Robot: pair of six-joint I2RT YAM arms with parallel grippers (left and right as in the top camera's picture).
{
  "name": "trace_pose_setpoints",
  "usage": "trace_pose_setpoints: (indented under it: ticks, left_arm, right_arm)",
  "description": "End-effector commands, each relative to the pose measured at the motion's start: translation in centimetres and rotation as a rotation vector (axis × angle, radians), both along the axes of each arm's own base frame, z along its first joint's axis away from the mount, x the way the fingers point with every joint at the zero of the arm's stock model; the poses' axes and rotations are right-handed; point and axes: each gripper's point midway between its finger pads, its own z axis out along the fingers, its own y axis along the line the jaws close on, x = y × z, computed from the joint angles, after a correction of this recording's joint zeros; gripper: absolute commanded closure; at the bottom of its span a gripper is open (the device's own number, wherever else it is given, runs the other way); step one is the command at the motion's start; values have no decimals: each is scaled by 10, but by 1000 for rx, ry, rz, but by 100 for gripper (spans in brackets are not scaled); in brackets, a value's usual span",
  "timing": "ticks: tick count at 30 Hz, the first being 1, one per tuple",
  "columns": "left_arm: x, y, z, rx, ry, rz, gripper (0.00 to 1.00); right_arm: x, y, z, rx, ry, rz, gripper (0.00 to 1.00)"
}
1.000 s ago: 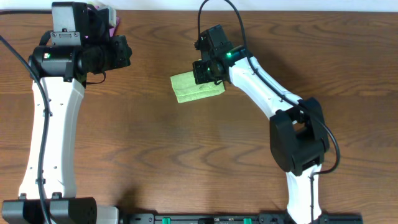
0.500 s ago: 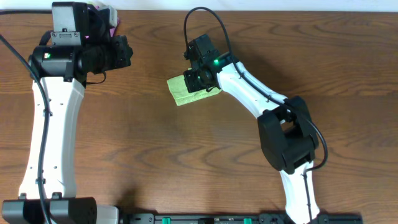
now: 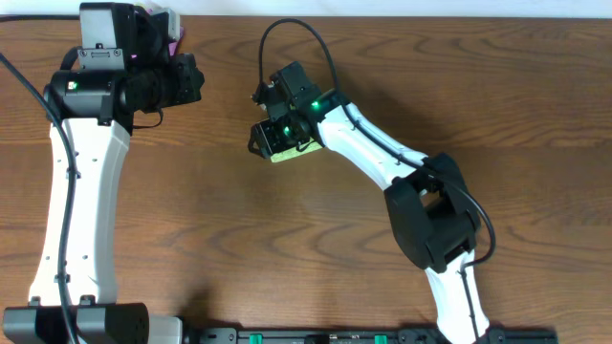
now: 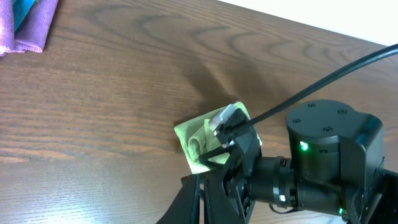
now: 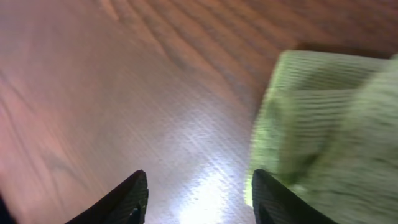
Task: Fold the cloth
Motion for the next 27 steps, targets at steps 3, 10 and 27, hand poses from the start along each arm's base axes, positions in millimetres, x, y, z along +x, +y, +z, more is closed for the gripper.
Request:
trace_pose_setpoints:
  ticks: [3,10,27]
  left_arm:
    - [0,4,9,49,-44,-25,94]
    - [12,37,6,108,-60,72,93]
    - [-33,-25,-161,-309,261,-101,61]
  right_arm:
    - [8,-9,6,28,15,-8,53]
    - [32,-51,71,13,-104,-103,49]
    - [-43,-274,262,-285,-415,-451,18]
